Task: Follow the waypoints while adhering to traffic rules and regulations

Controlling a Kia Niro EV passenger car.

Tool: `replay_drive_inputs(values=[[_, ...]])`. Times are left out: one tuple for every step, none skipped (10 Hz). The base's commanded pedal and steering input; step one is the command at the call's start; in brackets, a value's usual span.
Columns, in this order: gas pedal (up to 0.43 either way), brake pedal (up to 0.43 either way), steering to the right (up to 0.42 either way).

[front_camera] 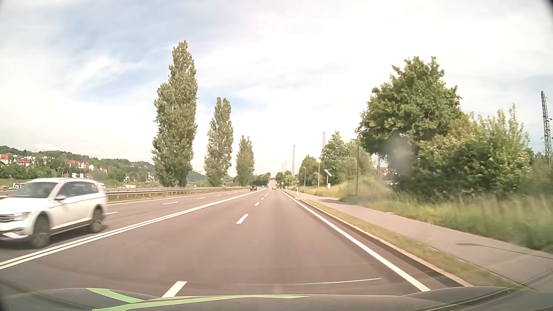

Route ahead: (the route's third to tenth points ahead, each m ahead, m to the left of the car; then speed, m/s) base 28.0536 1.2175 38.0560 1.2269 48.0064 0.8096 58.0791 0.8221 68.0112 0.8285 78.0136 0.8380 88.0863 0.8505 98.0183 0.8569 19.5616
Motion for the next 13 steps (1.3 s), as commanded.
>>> replay_drive_inputs(values=[[0.087, 0.000, 0.001], [0.079, 0.000, 0.001], [0.079, 0.000, 0.002], [0.079, 0.000, 0.003], [0.079, 0.000, 0.004], [0.079, 0.000, 0.004], [0.079, 0.000, 0.004], [0.079, 0.000, 0.004], [0.079, 0.000, 0.004], [0.079, 0.000, 0.004], [0.079, 0.000, 0.004], [0.079, 0.000, 0.004], [0.079, 0.000, 0.003]])
